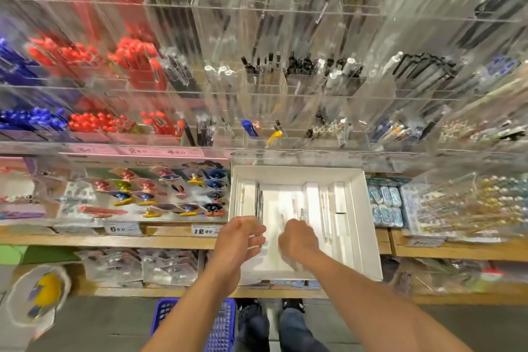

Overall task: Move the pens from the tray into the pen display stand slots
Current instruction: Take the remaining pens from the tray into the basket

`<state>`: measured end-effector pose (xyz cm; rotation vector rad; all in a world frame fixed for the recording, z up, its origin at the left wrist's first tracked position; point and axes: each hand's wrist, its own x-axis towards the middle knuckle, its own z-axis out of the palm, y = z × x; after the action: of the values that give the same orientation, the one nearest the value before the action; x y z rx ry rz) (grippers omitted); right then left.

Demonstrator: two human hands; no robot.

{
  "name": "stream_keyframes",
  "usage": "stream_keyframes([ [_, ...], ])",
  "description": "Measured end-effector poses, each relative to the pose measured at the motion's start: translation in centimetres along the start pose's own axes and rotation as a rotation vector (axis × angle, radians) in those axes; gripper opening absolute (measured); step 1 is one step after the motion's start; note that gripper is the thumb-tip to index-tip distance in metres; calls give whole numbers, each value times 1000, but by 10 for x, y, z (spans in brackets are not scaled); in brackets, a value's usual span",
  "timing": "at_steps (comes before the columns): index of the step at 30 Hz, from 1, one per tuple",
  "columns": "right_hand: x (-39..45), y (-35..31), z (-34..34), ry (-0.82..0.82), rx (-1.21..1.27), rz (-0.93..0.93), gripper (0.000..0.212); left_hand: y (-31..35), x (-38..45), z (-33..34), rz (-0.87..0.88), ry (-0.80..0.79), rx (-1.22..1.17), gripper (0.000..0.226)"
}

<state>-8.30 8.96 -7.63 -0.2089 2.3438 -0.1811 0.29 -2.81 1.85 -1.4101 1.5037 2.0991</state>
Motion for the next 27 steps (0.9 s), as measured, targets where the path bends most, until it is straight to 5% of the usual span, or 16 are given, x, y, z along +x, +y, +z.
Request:
stream_keyframes([
  [6,-45,-10,-36,-56,476,-309,11,2,4,8,28,7,71,13],
  [13,-56,-8,-48,-199,646,-336,16,0,10,13,66,62,81,22],
  [18,7,8,-39,123,178,-50,17,3,0,10,95,138,-65,17],
  [22,29,-2,-16,111,-42,110,14,3,-8,2,78,126,-89,16],
  [27,26,-5,-15,103,-73,74,21,2,-16,-5,84,113,-68,17],
])
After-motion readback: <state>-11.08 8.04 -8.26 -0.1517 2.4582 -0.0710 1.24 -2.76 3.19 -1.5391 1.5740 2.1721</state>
